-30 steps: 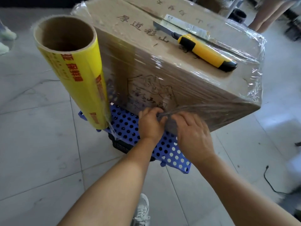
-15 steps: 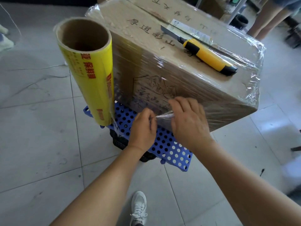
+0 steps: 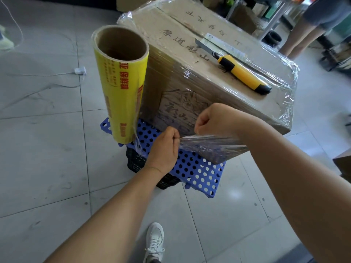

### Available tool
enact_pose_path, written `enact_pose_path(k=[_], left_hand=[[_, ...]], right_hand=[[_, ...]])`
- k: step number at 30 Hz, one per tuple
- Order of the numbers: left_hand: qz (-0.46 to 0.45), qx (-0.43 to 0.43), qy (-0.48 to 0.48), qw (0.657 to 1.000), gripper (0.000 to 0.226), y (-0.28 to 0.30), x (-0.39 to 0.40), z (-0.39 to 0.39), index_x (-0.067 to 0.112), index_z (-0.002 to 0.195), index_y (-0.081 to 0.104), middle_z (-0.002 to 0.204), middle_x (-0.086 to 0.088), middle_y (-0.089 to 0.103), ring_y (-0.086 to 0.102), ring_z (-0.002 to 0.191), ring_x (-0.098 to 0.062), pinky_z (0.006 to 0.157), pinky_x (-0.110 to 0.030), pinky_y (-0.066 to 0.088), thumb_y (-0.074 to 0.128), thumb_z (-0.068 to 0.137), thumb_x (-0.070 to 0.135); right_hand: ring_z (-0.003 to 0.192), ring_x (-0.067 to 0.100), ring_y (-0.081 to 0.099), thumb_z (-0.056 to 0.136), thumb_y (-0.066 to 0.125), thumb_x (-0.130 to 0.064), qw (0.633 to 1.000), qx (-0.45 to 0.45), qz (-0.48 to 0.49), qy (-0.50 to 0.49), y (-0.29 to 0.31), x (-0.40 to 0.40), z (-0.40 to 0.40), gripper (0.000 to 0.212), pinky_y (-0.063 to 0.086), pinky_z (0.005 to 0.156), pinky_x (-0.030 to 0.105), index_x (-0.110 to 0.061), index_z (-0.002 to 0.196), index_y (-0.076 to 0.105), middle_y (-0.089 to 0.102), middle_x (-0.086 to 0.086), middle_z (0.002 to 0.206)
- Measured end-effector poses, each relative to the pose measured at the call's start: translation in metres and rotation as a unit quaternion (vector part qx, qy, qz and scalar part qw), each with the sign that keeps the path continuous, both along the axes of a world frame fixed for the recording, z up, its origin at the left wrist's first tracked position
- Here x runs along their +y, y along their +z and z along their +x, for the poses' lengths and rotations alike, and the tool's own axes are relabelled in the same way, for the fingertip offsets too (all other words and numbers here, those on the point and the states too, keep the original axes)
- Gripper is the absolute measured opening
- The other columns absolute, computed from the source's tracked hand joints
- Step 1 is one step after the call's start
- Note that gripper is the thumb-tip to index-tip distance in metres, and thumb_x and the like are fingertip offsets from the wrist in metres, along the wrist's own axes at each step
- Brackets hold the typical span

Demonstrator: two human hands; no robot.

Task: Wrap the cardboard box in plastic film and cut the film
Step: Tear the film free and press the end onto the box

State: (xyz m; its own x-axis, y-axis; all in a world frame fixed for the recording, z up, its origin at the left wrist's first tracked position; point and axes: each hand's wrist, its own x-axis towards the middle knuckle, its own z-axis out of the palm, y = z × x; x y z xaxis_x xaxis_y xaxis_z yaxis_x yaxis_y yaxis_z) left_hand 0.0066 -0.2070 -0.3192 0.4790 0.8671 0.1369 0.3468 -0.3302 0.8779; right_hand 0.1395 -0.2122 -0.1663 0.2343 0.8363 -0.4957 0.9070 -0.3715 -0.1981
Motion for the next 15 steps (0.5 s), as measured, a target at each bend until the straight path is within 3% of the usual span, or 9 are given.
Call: enact_pose_path(k=[3, 5, 10, 15], left_hand=[[-0.003, -0.004, -0.004, 1.000, 0.011, 0.000, 0.002, 0.000, 0.012, 0.084, 0.042, 0.076, -0.006, 0.051, 0.046, 0.064, -0.019, 0.051, -0.020, 0.031, 0.042, 0.095, 0.008], [-0.005, -0.008, -0.007, 1.000, 0.011, 0.001, 0.004, 0.000, 0.013, 0.085, 0.042, 0.074, -0.001, 0.049, 0.043, 0.062, -0.014, 0.050, -0.014, 0.031, 0.042, 0.095, 0.007], [-0.013, -0.011, -0.017, 1.000, 0.005, -0.001, 0.008, -0.001, 0.011, 0.094, 0.048, 0.087, -0.002, 0.056, 0.053, 0.075, -0.017, 0.060, -0.021, 0.038, 0.045, 0.094, 0.007], [-0.017, -0.007, -0.018, 1.000, 0.018, -0.003, 0.012, 0.003, 0.007, 0.109, 0.055, 0.103, -0.002, 0.056, 0.053, 0.089, -0.014, 0.075, -0.019, 0.039, 0.045, 0.095, 0.008]], right_hand=[[0.094, 0.013, 0.058, 0.087, 0.060, -0.023, 0.995, -0.076, -0.032, 0.058, 0.004, 0.003, 0.001, 0.023, 0.047, 0.078, 0.023, -0.019, 0.108, 0.068, 0.066, -0.004, 0.107], [0.104, 0.020, 0.059, 0.091, 0.053, -0.025, 0.982, -0.136, -0.085, 0.103, -0.001, 0.002, 0.001, 0.029, 0.049, 0.087, 0.031, -0.014, 0.116, 0.065, 0.065, 0.002, 0.114], [0.080, 0.018, 0.061, 0.086, 0.055, -0.015, 0.987, -0.125, -0.063, 0.075, -0.012, 0.001, 0.007, 0.021, 0.052, 0.076, 0.031, -0.008, 0.095, 0.072, 0.068, 0.002, 0.087], [0.085, 0.018, 0.065, 0.086, 0.059, -0.019, 0.992, -0.117, 0.011, 0.042, -0.004, 0.007, 0.009, 0.017, 0.057, 0.077, 0.034, -0.016, 0.086, 0.075, 0.071, 0.000, 0.087]])
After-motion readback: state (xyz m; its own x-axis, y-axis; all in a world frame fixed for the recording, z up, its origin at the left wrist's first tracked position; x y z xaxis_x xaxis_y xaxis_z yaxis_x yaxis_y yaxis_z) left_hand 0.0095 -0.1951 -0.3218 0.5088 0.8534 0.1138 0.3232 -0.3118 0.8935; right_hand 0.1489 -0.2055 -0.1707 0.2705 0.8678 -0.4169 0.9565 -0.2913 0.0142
